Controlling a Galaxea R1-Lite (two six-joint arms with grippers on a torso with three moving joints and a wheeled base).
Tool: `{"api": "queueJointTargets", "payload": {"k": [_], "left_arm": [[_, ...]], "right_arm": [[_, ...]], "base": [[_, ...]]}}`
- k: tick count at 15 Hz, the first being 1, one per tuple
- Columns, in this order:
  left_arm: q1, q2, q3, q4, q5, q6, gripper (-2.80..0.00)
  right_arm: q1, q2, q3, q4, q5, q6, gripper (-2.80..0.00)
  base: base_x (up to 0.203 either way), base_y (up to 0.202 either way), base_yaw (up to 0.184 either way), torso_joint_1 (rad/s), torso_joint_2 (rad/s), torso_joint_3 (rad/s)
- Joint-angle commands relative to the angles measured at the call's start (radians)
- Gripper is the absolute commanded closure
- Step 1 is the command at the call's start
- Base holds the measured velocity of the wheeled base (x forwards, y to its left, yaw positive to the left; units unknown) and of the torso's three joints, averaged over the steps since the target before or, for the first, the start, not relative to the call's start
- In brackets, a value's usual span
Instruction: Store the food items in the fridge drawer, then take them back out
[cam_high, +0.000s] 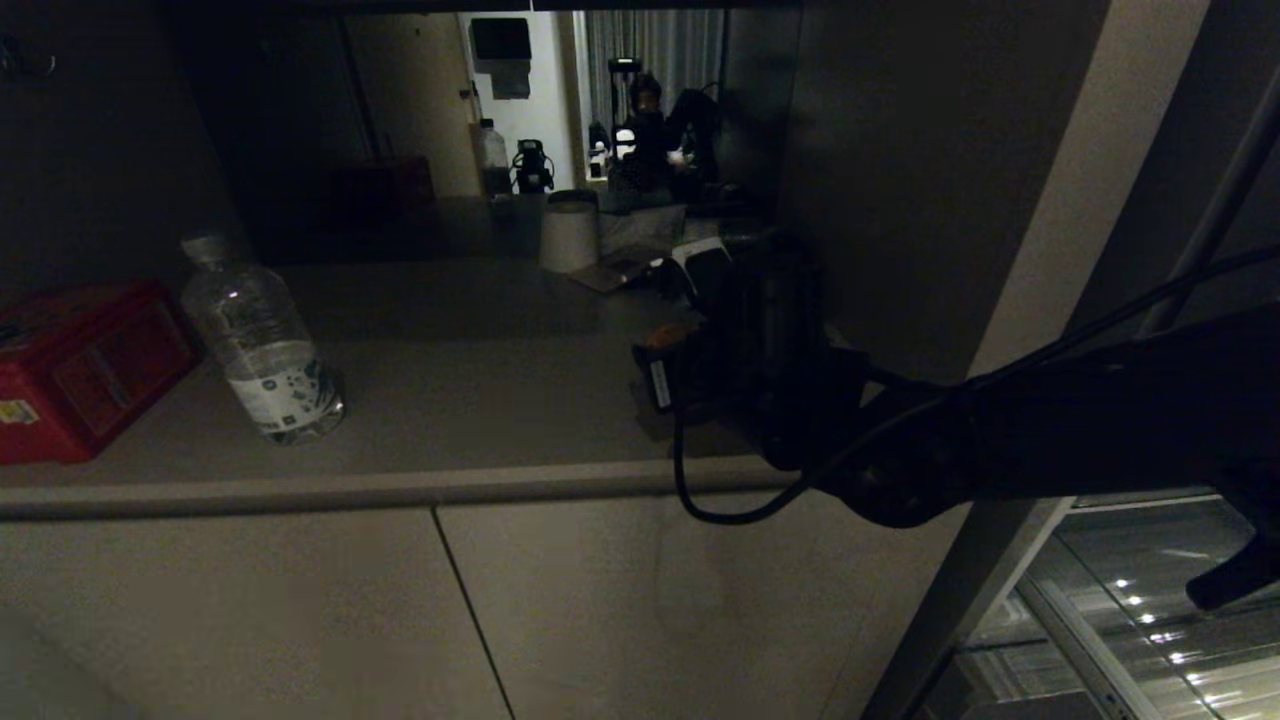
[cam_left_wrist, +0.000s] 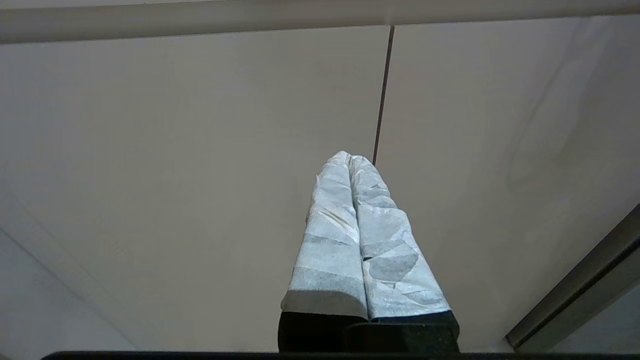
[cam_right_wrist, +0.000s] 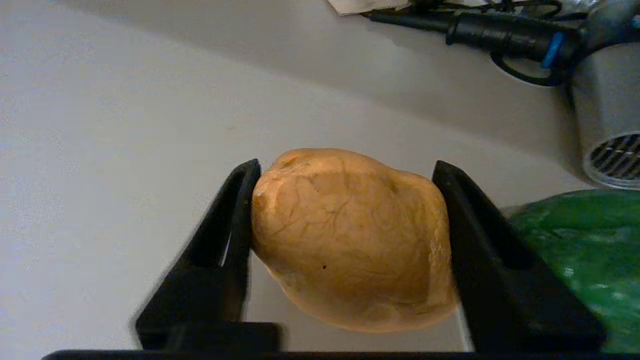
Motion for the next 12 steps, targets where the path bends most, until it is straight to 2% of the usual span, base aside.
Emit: {"api": "queueJointTargets", "payload": {"k": [1,8,12], "left_arm": [[0.001,0.001,0.0,0.0,0.0,0.0,0.0],[-0.001,0.001,0.0,0.0,0.0,0.0,0.0],[0.0,0.001,0.0,-0.001,0.0,0.0,0.0]], "right_arm": [[-0.004,0.01,-0.006,-0.004,-0.002,0.0,-2.8],[-0.004,0.011,-0.015,-0.009,-0.04,0.002,-2.8],[0.003,-0.076,0.004,-0.021,-0.07,0.005,-2.8]], "base": [[0.0,0.0,0.0,0.0,0.0,0.0],[0.0,0.0,0.0,0.0,0.0,0.0],[0.0,0.0,0.0,0.0,0.0,0.0]]}}
